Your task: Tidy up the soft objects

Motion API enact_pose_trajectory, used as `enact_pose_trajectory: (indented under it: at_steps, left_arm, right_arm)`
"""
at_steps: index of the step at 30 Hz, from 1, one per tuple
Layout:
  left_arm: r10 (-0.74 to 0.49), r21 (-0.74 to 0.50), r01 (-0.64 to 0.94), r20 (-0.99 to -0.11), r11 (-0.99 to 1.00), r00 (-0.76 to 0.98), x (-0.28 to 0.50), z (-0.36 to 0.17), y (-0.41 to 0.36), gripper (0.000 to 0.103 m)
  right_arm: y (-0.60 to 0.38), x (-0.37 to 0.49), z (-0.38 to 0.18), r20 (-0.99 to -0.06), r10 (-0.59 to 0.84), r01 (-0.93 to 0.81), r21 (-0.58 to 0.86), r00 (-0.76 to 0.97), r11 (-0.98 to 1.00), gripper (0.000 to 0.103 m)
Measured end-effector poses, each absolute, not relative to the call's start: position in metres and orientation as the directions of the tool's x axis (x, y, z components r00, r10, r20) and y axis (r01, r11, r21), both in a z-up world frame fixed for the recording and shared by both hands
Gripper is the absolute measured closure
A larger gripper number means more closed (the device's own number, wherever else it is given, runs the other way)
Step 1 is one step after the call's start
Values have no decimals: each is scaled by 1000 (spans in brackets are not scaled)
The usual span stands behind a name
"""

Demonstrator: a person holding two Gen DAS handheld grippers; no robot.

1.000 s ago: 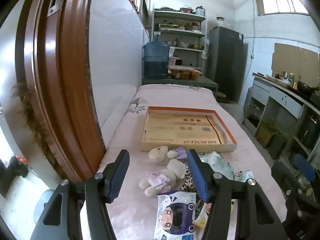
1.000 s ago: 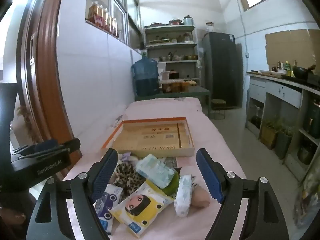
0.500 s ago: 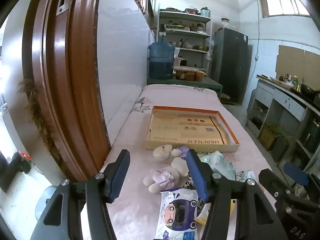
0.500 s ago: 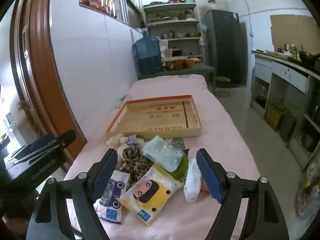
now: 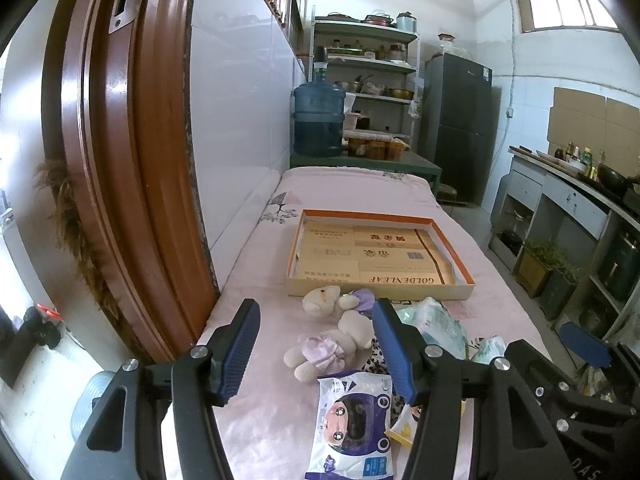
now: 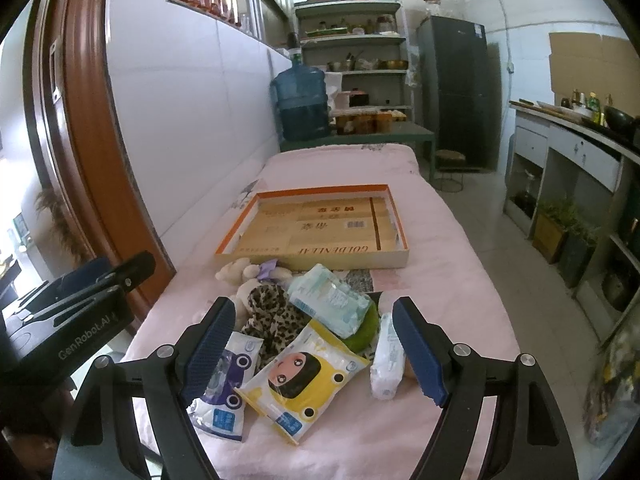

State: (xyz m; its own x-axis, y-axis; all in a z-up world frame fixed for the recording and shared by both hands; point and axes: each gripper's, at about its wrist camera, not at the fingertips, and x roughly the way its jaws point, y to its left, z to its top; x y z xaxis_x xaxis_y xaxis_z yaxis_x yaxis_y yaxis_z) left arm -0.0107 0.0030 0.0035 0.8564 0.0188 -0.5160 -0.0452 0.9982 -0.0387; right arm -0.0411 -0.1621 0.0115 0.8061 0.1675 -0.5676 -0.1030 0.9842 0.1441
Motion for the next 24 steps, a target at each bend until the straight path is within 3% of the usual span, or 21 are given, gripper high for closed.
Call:
enact_pose_trajectory:
  at_steps: [24]
  left_arm:
    - [12, -36, -36, -526, 999, 850, -13, 0, 2, 44]
  right_arm:
    - [-163, -40, 10, -581, 166, -103, 140, 797, 985, 21]
